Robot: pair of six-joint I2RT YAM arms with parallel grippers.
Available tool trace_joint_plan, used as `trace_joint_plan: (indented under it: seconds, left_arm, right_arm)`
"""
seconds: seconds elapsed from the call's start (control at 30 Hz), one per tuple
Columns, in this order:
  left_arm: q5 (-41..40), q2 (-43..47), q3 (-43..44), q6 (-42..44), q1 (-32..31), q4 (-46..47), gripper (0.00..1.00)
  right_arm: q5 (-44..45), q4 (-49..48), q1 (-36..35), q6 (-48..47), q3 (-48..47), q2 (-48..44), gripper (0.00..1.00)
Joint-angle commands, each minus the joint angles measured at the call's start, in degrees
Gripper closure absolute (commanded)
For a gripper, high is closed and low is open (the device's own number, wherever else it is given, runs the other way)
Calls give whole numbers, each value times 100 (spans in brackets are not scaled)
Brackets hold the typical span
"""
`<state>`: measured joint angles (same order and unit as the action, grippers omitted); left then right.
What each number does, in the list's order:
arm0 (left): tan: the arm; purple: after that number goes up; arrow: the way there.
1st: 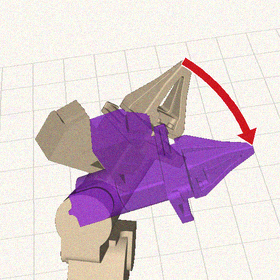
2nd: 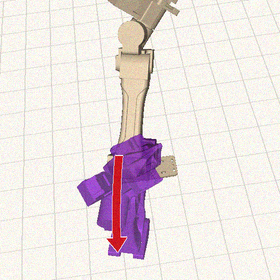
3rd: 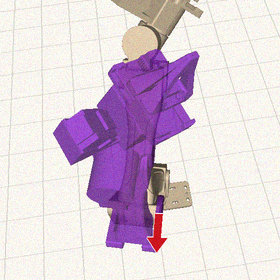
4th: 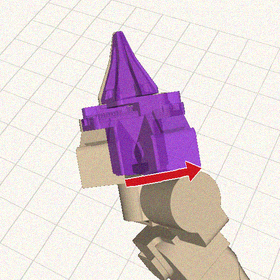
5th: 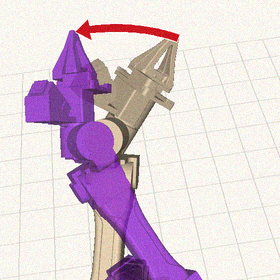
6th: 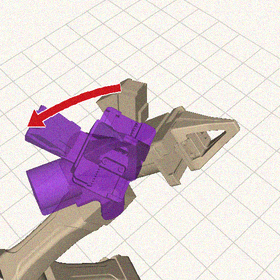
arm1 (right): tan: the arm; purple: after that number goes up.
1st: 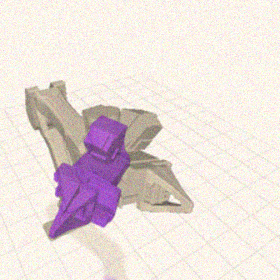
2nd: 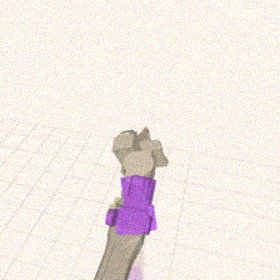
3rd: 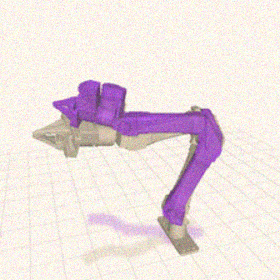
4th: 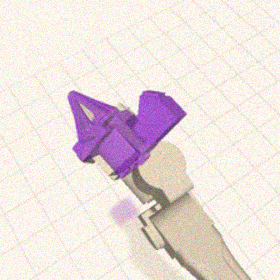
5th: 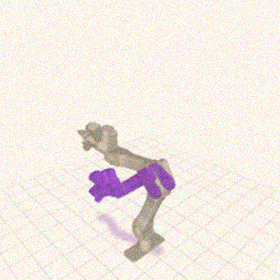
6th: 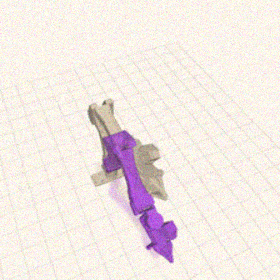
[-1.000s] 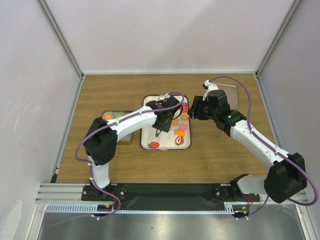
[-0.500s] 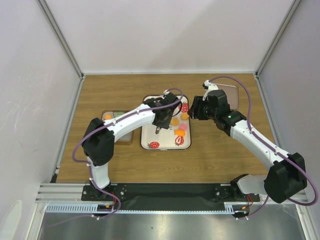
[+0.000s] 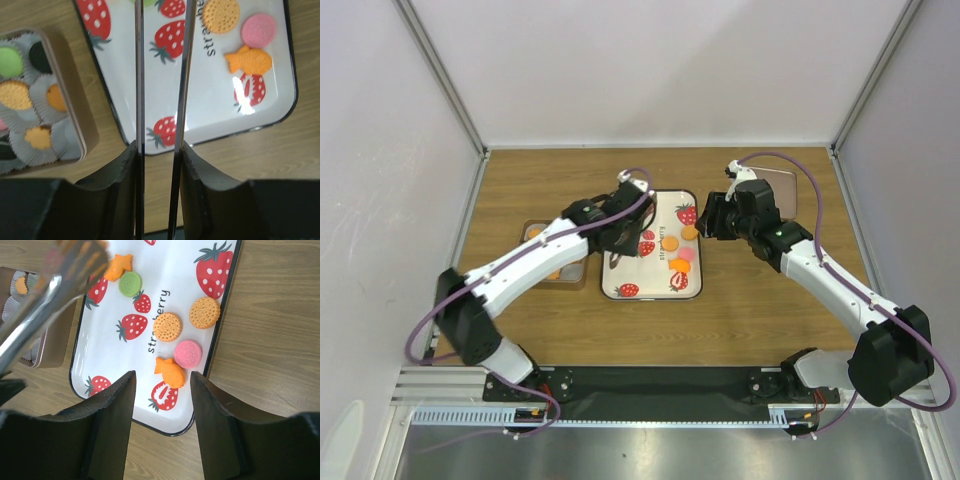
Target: Pack the cookies
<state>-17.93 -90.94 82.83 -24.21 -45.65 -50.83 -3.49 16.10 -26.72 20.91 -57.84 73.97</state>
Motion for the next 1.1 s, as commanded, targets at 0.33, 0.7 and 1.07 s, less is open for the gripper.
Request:
trace_joint_plan:
  seconds: [0.33, 0.7, 1.07]
  left_arm:
    - [-421, 3098, -1945, -1235, 100, -1473, 62]
    - [-325, 4277, -2798, -1894, 109, -2528, 61]
    - [-254, 4146, -2956, -1869, 135, -2336, 61]
  right_arm:
    - [24, -98, 0, -52, -148, 56, 47]
    - [15, -80, -53, -60, -166, 108, 47]
    - [-20, -107, -61, -60, -166, 135, 47]
